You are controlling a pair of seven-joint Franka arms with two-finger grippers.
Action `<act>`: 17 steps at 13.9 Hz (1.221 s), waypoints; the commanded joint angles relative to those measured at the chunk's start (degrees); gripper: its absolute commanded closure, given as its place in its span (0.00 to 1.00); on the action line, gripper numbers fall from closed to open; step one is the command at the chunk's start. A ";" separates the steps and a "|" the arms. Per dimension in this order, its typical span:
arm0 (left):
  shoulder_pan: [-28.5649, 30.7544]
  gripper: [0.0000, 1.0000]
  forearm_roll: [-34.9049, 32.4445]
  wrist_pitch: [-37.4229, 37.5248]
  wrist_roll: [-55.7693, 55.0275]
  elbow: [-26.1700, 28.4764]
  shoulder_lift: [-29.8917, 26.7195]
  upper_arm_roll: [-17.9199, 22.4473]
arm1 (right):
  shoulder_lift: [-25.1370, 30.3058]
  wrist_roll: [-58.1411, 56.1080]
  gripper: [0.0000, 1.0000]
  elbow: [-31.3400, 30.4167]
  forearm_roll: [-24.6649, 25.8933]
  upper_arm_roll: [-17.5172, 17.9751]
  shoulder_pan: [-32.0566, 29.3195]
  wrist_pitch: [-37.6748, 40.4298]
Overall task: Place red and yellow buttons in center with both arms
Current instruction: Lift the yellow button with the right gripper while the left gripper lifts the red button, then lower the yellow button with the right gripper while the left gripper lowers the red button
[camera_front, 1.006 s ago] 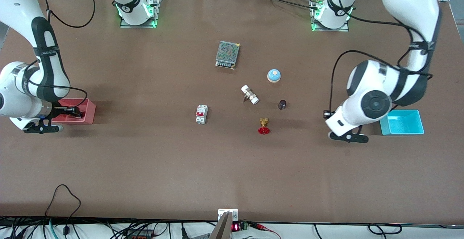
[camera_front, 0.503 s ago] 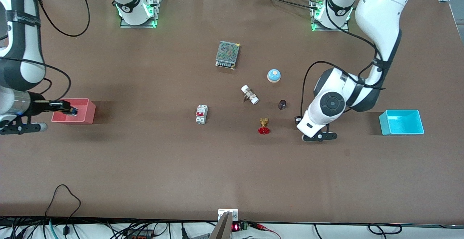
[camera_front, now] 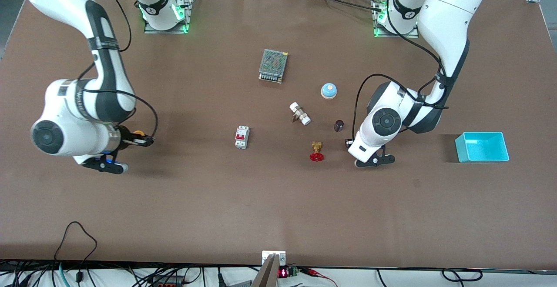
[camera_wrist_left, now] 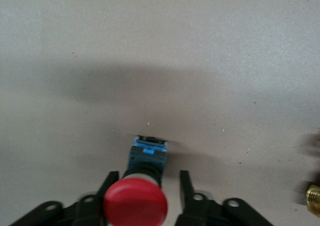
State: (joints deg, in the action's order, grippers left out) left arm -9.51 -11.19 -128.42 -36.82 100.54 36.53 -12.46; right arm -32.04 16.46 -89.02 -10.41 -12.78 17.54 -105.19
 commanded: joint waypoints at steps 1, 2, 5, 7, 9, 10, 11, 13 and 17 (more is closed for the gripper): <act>-0.16 0.02 -1.29 -0.34 -1.24 0.27 -0.06 0.33 | -2.40 6.11 0.64 1.48 -3.99 -0.67 2.40 -1.85; -0.16 0.00 -1.29 -0.08 -1.15 0.18 -0.49 0.33 | -3.02 7.09 0.64 1.57 -5.23 -0.67 3.80 -2.64; 0.19 0.00 -1.29 3.52 -0.71 0.80 -2.60 0.33 | -5.21 10.60 0.64 1.66 -6.73 -0.67 6.53 -6.33; 0.37 0.00 -1.29 3.88 -0.54 0.54 -3.65 0.24 | -7.06 13.15 0.64 1.75 -6.73 -0.67 8.12 -9.14; 0.45 0.00 -1.29 7.55 -0.01 -0.08 -6.72 0.33 | -8.38 15.00 0.64 1.66 -6.91 -0.67 8.91 -11.17; 0.63 0.00 -1.29 9.84 1.47 -0.08 -8.56 0.41 | -8.82 15.62 0.64 1.66 -6.91 -0.67 9.18 -11.70; 0.89 0.00 -1.29 11.43 4.62 -0.08 -10.50 0.76 | -9.35 15.88 0.64 1.66 -7.00 -0.67 9.35 -12.14; 2.55 0.00 -1.29 13.98 11.38 -0.08 -13.84 0.68 | -9.96 15.89 0.63 1.66 -8.13 -0.67 9.36 -12.14; 6.42 0.00 -1.12 17.84 23.52 -1.04 -20.69 0.50 | -9.97 15.45 0.00 1.75 -8.66 -0.67 9.27 -12.06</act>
State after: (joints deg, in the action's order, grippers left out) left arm -4.81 -11.22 -113.57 -18.88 99.12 19.92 -11.69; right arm -41.31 31.61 -88.76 -17.75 -12.93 26.48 -117.73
